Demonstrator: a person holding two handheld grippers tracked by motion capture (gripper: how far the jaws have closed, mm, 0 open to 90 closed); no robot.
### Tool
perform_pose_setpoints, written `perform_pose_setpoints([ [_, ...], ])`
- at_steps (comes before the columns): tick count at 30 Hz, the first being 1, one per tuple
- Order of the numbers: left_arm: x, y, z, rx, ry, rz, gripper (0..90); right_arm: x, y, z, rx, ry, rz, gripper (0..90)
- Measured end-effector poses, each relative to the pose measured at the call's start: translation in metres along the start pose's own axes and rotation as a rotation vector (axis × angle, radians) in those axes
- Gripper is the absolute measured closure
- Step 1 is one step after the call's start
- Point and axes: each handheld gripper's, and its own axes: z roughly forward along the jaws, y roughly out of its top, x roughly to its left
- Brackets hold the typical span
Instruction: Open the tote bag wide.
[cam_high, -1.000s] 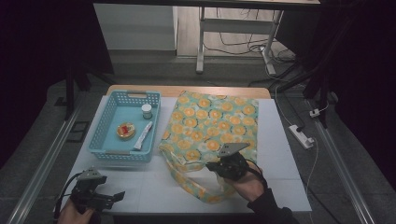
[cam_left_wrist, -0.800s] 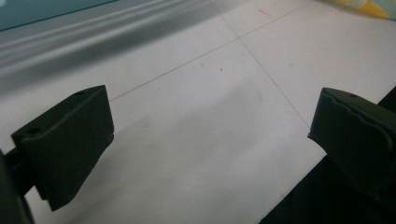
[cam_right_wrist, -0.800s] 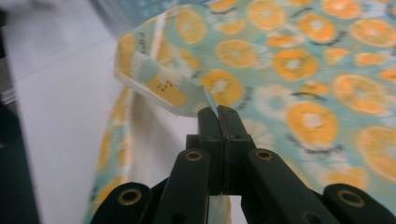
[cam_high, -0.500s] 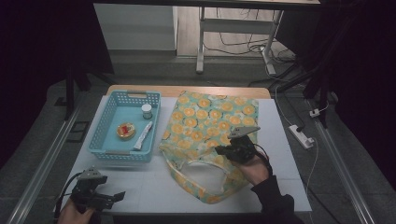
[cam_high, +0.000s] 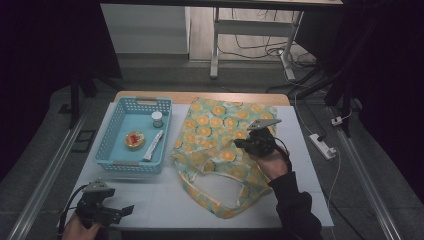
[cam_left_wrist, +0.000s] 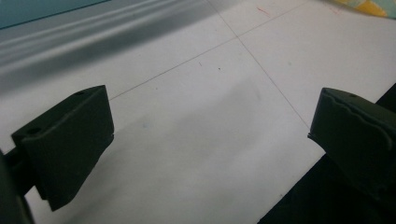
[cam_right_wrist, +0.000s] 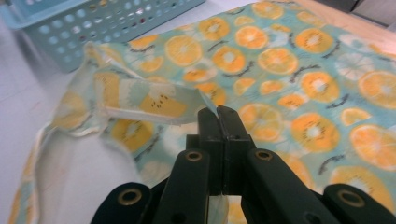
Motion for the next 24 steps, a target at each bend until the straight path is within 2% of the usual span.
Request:
perform_pose_setpoints([
  [9, 0.001, 0.0, 0.001, 0.0, 0.0, -0.012, 0.0, -0.028, 0.016, 0.017, 0.019, -0.026, 0.018, 89.6],
  [17, 0.001, 0.0, 0.001, 0.004, -0.007, -0.013, 0.0, -0.054, 0.019, 0.04, 0.051, -0.048, 0.032, 89.6],
  [24, 0.001, 0.0, 0.001, 0.006, -0.01, -0.011, 0.0, -0.07, 0.023, 0.058, 0.076, -0.061, 0.038, 89.6],
])
